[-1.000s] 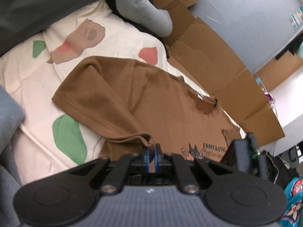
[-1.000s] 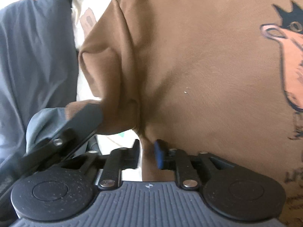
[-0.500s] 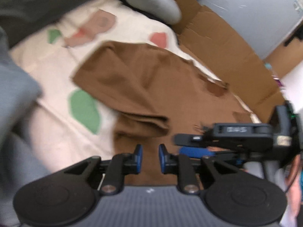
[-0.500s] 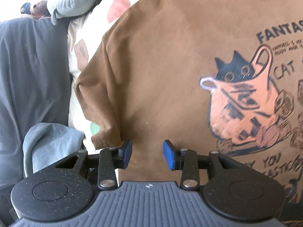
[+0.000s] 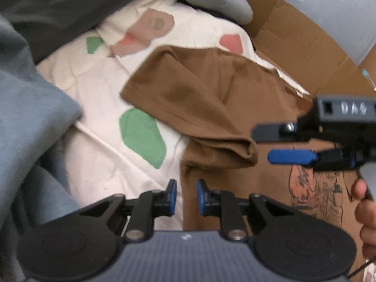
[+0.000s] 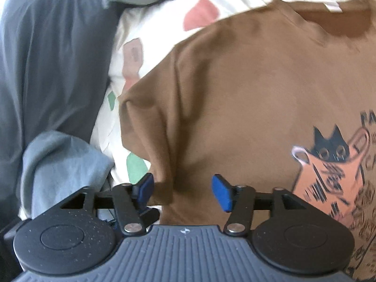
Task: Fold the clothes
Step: 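Fold the side edge over the body with the left gripper while the right gripper presses, then open the left gripper and lift it off the folded brown shirt side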
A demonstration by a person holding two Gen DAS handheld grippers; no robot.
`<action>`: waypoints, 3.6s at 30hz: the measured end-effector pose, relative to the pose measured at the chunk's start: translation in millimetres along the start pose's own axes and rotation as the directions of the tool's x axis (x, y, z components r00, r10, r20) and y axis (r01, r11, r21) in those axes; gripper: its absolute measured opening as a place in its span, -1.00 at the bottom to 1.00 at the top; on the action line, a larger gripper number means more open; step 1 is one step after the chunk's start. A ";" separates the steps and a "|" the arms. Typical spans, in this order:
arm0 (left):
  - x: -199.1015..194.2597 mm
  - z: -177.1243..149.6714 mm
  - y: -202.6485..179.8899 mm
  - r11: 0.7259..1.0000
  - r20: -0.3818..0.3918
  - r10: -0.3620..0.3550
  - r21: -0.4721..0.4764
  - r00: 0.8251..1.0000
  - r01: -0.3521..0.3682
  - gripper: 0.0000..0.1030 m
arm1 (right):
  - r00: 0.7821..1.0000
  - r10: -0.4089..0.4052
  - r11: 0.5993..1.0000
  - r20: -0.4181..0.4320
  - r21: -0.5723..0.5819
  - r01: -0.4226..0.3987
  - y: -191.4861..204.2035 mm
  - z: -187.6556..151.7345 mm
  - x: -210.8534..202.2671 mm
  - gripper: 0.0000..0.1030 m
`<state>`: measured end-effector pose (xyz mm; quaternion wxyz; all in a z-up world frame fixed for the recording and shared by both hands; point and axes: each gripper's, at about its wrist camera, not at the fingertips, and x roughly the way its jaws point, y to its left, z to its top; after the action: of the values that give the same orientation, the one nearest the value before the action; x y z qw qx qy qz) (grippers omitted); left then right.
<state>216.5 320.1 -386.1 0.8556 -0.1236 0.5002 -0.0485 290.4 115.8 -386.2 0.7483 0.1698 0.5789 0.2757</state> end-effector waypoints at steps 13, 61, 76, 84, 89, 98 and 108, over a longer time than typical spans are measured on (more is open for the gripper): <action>18.6 8.0 -0.6 0.999 -0.003 0.023 -0.025 1.000 -0.023 -0.66 | 0.973 -0.174 0.970 -0.154 -0.197 0.142 35.9 14.6 45.4 0.02; -17.8 72.2 9.9 0.990 0.050 0.115 0.075 0.992 -0.118 -0.26 | 0.996 -0.086 0.916 -0.028 0.391 0.090 -76.4 -40.5 -27.0 -0.18; -3.7 97.5 9.5 0.990 -0.004 0.065 0.125 0.998 -0.064 -0.31 | 0.994 -0.058 0.915 0.096 0.404 0.015 -74.9 -79.6 -39.7 -0.18; 20.6 92.0 7.5 0.982 -0.012 0.087 0.171 0.996 -0.084 -0.36 | 0.990 -0.061 0.927 0.127 0.376 0.009 -64.7 -77.8 -44.7 -0.18; 33.5 83.1 7.2 0.978 -0.020 0.075 0.196 0.997 -0.070 -0.39 | 0.991 -0.064 0.923 0.115 0.383 0.015 -65.5 -83.7 -40.6 -0.18; 31.1 82.9 5.6 0.987 -0.046 0.077 0.143 0.996 -0.070 -0.94 | 0.988 -0.077 0.933 0.131 0.359 0.025 -62.3 -82.9 -46.3 -0.18; -5.3 91.6 -19.7 0.991 -0.013 0.013 0.137 1.000 -0.012 -0.94 | 0.973 -0.112 0.955 0.203 0.292 0.049 -52.6 -75.8 -56.9 -0.18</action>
<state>294.1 317.2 -333.6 0.8589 -0.0613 0.5023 -0.0781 218.9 34.6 -393.0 0.7855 0.2808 0.5338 0.1384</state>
